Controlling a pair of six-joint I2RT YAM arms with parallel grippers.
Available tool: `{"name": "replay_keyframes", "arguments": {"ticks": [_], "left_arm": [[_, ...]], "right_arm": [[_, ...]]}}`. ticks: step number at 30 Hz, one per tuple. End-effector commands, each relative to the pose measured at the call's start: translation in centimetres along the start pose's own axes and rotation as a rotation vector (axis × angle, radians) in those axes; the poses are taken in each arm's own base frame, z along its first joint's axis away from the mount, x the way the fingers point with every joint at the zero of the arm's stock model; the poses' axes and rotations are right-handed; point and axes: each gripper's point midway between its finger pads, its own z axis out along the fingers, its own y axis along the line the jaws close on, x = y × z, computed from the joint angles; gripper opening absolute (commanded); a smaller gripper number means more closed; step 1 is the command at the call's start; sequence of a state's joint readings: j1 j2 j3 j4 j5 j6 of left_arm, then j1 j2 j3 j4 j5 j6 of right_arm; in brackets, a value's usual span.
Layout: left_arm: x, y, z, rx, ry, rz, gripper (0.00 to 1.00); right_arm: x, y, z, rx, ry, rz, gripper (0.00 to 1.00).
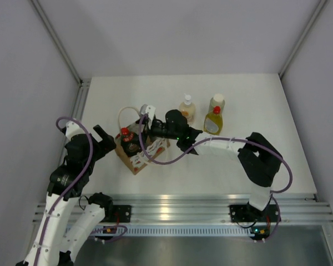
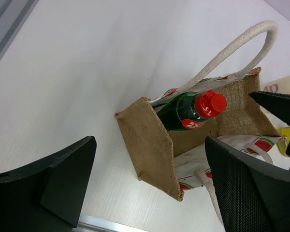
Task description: Take the personal care products out of the canvas bag
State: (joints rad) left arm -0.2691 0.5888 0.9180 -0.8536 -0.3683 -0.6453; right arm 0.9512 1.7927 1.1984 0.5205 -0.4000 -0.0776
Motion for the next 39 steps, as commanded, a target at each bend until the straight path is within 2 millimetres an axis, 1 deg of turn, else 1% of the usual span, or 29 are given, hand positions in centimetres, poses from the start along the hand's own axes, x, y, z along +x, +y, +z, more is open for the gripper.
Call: {"name": "replay_keyframes", "arguments": {"ticks": [1,7,11,16,17,19,21,23,27,31,32,34,35,37,38,39], "left_arm": [[-0.3,0.0,0.1,0.002,-0.022,-0.008,0.98],[-0.3,-0.2,0.0,0.011,-0.017,-0.009,0.98],[-0.2,-0.3,-0.1,0.018,-0.015,-0.007,0.98],[-0.3,-0.3,-0.2,0.024,-0.018,-0.010,0.98],[-0.2,-0.4,-0.1,0.024,-0.016,-0.008,0.98],[-0.2,-0.4,-0.1,0.025,-0.014,-0.006,0.98],[-0.1,-0.5,0.0,0.029,-0.009,-0.004,0.98],[-0.1,-0.5,0.1,0.027,-0.004,0.000,0.98],[-0.1,-0.5,0.0,0.027,-0.005,-0.002,0.98],[-0.1,-0.4,0.0,0.025,-0.010,-0.005,0.98],[-0.1,-0.4,0.0,0.025,-0.010,-0.005,0.98],[-0.1,-0.4,0.0,0.023,-0.010,-0.006,0.98],[-0.1,-0.5,0.0,0.025,-0.010,-0.006,0.98],[-0.1,-0.4,0.0,0.024,-0.011,-0.007,0.98],[-0.1,-0.4,0.0,0.024,-0.011,-0.008,0.98],[-0.2,-0.4,0.0,0.023,-0.012,-0.008,0.98]], "right_arm": [[-5.7,0.3,1.9,-0.040,-0.185,-0.097,0.87],[-5.2,0.3,3.8,-0.074,-0.192,-0.069,0.83],[-4.2,-0.1,5.0,-0.068,-0.183,-0.053,0.80],[-3.4,-0.2,5.6,-0.074,-0.191,-0.038,0.72],[-3.0,-0.1,5.8,-0.082,-0.188,-0.033,0.71],[-3.2,0.1,5.9,-0.090,-0.202,-0.035,0.70],[-2.8,0.1,6.0,-0.094,-0.202,-0.037,0.69],[-2.9,0.3,6.3,-0.098,-0.208,-0.046,0.67],[-2.7,0.1,6.6,-0.097,-0.209,-0.045,0.63],[-2.0,0.0,7.0,-0.098,-0.197,-0.036,0.59],[-1.9,0.0,7.0,-0.099,-0.195,-0.034,0.56],[-1.8,0.0,7.1,-0.100,-0.198,-0.029,0.54],[-1.9,0.1,7.1,-0.106,-0.199,-0.029,0.49],[-2.0,0.2,7.1,-0.113,-0.203,-0.030,0.45],[-1.9,0.5,7.1,-0.126,-0.200,-0.028,0.39],[-2.0,0.5,7.1,-0.131,-0.203,-0.029,0.36]]}}
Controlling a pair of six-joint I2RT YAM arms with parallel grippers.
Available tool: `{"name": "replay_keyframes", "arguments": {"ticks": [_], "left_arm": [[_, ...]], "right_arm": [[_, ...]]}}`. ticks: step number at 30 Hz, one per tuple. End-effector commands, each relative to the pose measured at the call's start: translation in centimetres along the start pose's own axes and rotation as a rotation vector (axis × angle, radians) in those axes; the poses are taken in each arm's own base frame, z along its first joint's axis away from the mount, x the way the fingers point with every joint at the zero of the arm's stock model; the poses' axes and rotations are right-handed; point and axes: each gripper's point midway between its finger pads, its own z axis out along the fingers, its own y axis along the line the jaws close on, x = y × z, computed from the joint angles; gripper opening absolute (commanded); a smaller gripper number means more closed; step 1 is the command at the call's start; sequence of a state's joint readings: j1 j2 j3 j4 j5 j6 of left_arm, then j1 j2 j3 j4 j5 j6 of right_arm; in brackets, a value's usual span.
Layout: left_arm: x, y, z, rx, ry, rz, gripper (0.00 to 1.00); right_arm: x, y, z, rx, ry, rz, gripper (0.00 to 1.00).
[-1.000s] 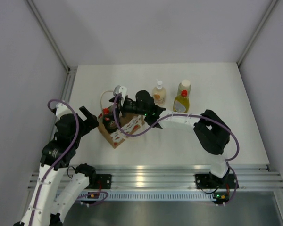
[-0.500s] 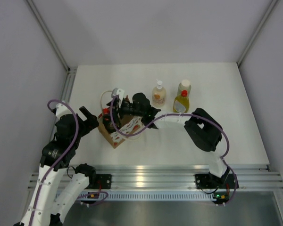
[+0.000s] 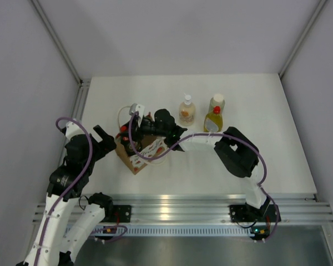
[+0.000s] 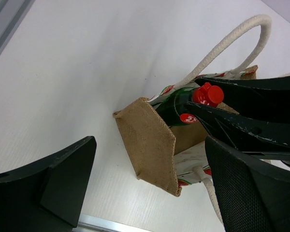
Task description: Take the personal care products out of the canvas bag
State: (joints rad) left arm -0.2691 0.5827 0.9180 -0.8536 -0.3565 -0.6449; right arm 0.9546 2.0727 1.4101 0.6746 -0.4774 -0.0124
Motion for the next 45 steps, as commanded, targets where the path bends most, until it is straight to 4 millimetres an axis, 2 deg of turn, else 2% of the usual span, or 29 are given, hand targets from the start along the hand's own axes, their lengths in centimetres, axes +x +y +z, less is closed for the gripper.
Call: {"name": "replay_keyframes", "arguments": {"ticks": [1,4,6,8,10,11,18,28,45], "left_arm": [[-0.2,-0.3,0.1,0.013,-0.016,-0.006,0.98],[-0.2,-0.2,0.2,0.010,-0.014,-0.005,0.98],[-0.2,-0.2,0.2,0.010,-0.014,-0.006,0.98],[-0.2,-0.2,0.2,0.010,-0.014,-0.006,0.98],[-0.2,-0.2,0.1,0.011,-0.015,-0.007,0.98],[-0.2,-0.2,0.1,0.012,-0.016,-0.007,0.98],[-0.3,-0.2,0.0,0.014,-0.020,-0.009,0.98],[-0.3,-0.2,-0.1,0.016,-0.024,-0.012,0.98],[-0.5,-0.3,-0.4,0.027,-0.036,-0.019,0.98]], "right_arm": [[-3.7,1.3,1.3,-0.067,-0.120,-0.061,0.34],[-3.9,1.4,1.2,-0.068,-0.124,-0.062,0.28],[-4.1,1.8,1.2,-0.085,-0.130,-0.066,0.19],[-4.5,2.0,1.1,-0.094,-0.146,-0.076,0.17],[-4.9,2.2,0.9,-0.097,-0.157,-0.082,0.09],[-5.3,2.2,0.8,-0.097,-0.175,-0.092,0.00],[-8.0,2.8,-0.1,-0.096,-0.248,-0.093,0.00],[-13.8,2.8,-1.1,-0.070,-0.325,-0.143,0.00],[-21.1,3.5,-3.9,-0.045,-0.385,-0.236,0.00]]}}
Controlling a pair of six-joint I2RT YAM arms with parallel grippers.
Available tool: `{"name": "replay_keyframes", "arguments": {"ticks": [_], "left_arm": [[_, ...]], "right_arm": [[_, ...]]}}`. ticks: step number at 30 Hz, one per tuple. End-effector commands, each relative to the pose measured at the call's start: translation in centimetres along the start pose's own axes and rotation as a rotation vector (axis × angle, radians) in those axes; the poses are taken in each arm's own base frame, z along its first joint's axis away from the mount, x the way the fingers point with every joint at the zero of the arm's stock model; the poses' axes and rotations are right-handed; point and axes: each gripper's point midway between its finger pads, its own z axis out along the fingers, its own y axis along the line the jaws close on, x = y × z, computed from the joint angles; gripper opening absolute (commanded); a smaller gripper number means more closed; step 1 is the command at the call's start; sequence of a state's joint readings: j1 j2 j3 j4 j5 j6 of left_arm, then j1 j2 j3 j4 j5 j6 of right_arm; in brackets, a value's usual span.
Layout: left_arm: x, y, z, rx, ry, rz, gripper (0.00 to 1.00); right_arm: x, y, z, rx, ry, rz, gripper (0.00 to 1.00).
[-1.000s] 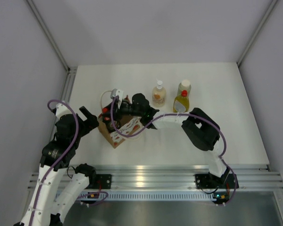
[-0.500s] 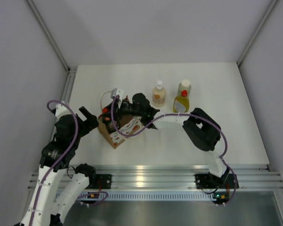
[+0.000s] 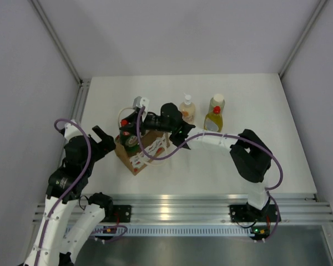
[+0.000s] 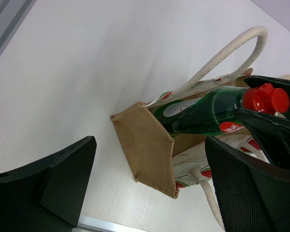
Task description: Take the personal care products out of the canvas bag
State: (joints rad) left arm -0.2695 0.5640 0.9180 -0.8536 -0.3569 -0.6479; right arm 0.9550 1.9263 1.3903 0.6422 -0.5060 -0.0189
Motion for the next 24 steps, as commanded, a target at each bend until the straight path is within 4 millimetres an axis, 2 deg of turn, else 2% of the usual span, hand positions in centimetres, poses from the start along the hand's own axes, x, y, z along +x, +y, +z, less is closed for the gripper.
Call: {"name": "replay_keyframes", "arguments": {"ticks": [1,7,8,16,21,24], "left_arm": [[-0.3,-0.3,0.0,0.017,-0.020,-0.010,0.98],[-0.2,-0.2,0.0,0.016,-0.020,-0.010,0.98],[-0.3,-0.2,0.0,0.016,-0.020,-0.008,0.98],[-0.3,-0.3,0.0,0.022,-0.019,-0.007,0.98],[-0.3,-0.3,-0.1,0.024,-0.022,-0.009,0.98],[-0.3,-0.3,0.0,0.022,-0.019,-0.007,0.98]], "right_arm": [[-15.2,1.4,-1.1,-0.008,-0.298,-0.191,0.00],[-19.1,1.1,-2.6,0.049,-0.321,-0.241,0.00],[-19.1,1.0,-2.7,0.058,-0.310,-0.238,0.00],[-24.0,-0.1,-5.7,0.196,-0.347,-0.253,0.00],[-26.3,-1.2,-8.0,0.311,-0.359,-0.259,0.00],[-26.5,-2.7,-9.3,0.411,-0.344,-0.259,0.00]]}}
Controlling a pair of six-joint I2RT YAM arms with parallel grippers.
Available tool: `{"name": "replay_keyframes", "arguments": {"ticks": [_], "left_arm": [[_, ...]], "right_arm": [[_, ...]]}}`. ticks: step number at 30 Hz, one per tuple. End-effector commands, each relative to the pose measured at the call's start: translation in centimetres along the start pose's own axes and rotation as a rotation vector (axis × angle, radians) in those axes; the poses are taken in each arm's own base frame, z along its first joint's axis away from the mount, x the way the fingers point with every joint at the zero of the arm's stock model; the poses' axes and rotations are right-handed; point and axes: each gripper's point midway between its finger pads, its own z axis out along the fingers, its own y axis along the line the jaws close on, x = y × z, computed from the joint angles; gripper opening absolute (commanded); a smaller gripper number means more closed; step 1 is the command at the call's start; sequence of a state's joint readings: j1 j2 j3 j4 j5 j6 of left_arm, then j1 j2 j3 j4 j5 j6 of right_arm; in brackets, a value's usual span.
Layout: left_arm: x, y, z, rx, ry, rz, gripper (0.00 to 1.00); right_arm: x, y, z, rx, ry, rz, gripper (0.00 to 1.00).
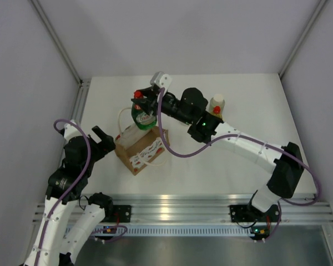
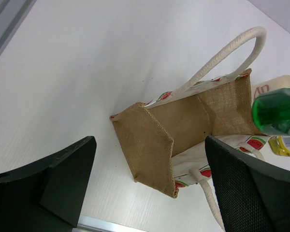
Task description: Take the personal care products out of the canvas bag
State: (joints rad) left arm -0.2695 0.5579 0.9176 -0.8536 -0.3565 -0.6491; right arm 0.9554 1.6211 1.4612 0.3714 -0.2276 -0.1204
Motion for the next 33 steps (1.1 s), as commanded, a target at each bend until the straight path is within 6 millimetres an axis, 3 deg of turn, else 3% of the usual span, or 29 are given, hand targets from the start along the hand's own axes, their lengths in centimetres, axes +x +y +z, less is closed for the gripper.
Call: {"name": "replay_keyframes", "arguments": {"ticks": [1,8,14,17,19,20,23,26,33], "left_arm": [[-0.2,-0.3,0.1,0.018,-0.015,-0.004,0.98],[-0.2,-0.3,0.1,0.018,-0.015,-0.004,0.98],[-0.2,-0.3,0.1,0.017,-0.014,-0.004,0.98],[-0.1,-0.2,0.1,0.015,-0.013,-0.003,0.98],[-0.1,-0.3,0.1,0.016,-0.012,-0.003,0.98],[-0.2,-0.3,0.1,0.020,-0.015,-0.004,0.98],[-0.1,-0.2,0.1,0.015,-0.014,-0.005,0.98],[-0.1,-0.3,0.1,0.016,-0.012,-0.004,0.98],[-0.1,-0.2,0.1,0.015,-0.013,-0.004,0.98]], "right_arm": [[-12.8,-3.4,-3.1,0.195,-0.269,-0.088,0.00],[-11.8,-8.3,-7.2,0.484,-0.217,-0.093,0.00],[-8.5,-12.1,-11.2,0.681,-0.170,-0.085,0.00],[-5.5,-13.7,-13.2,0.739,-0.140,-0.060,0.00],[-5.2,-14.3,-14.3,0.752,-0.158,-0.037,0.00],[-3.6,-14.9,-15.0,0.768,-0.142,-0.016,0.00],[-3.2,-15.4,-16.4,0.788,-0.177,-0.002,0.00],[-0.4,-15.5,-17.4,0.801,-0.149,-0.026,0.00],[3.1,-15.2,-19.0,0.822,-0.173,-0.063,0.00]]}}
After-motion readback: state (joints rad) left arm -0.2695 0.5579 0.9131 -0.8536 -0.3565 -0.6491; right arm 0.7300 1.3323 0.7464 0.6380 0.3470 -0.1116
